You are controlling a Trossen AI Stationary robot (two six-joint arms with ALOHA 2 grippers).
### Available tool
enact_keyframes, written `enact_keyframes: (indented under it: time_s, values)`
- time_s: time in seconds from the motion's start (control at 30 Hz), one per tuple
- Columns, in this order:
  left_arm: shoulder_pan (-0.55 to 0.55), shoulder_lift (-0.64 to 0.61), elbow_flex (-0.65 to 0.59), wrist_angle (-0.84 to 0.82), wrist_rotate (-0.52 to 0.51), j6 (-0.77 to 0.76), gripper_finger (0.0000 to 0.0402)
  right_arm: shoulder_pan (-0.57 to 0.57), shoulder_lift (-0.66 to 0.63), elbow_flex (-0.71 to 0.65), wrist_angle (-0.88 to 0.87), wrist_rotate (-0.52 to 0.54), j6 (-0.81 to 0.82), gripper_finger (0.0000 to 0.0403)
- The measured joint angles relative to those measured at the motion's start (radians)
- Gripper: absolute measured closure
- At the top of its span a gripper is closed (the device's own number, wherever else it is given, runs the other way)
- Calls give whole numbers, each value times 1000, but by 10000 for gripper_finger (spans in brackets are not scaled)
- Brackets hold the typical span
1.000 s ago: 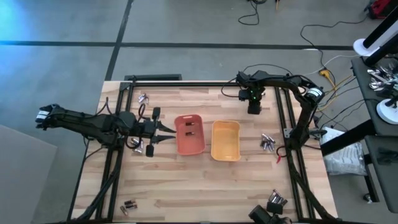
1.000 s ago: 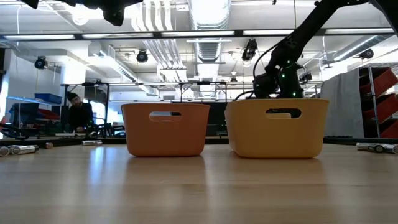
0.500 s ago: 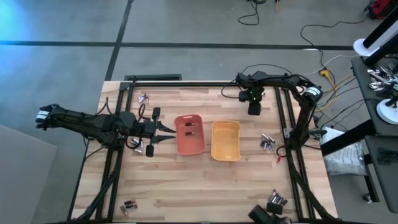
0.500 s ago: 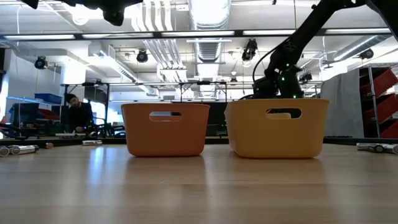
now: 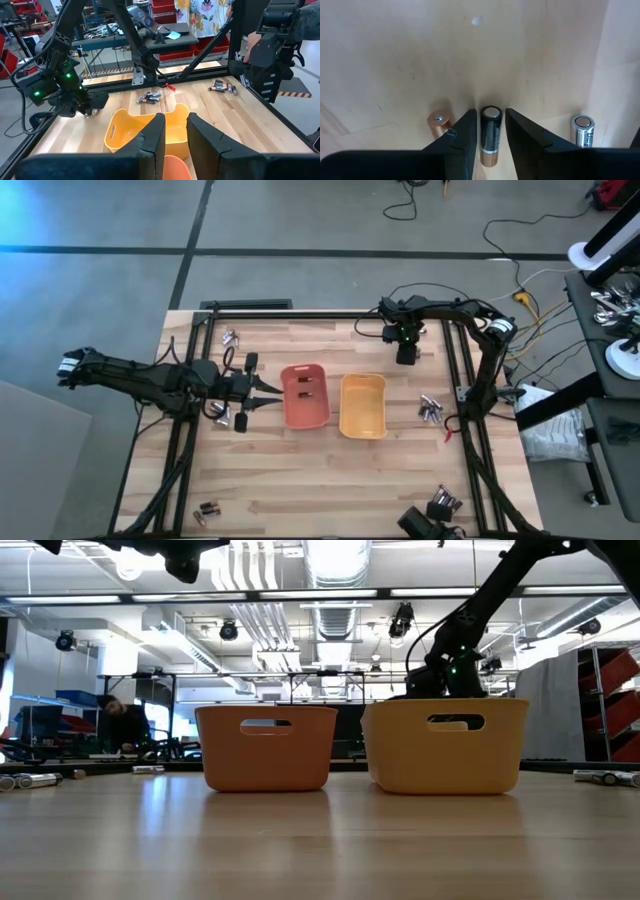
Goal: Sort batteries
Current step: Put the brown-black battery into the orange bin
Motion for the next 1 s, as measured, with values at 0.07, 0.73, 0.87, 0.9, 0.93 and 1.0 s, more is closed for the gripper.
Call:
enact_keyframes:
  time_s: [0.07,0.73,0.87,0.9,0.93,1.0]
  values:
    - [0,0,0,0,0,0,341,-1,-1,-6,4,1,0,322]
    - [0,0,0,2,0,-1,341,-6,-7,10,32,6,17,360]
    - [0,0,0,2,0,-1,341,21,-43,57,13,77,38,360]
    - [0,0,0,2,0,-1,341,34,-54,68,-2,86,42,359]
    - [0,0,0,2,0,-1,341,49,-67,78,-17,87,48,359]
    - [0,0,0,2,0,-1,341,90,-101,94,-47,87,66,359]
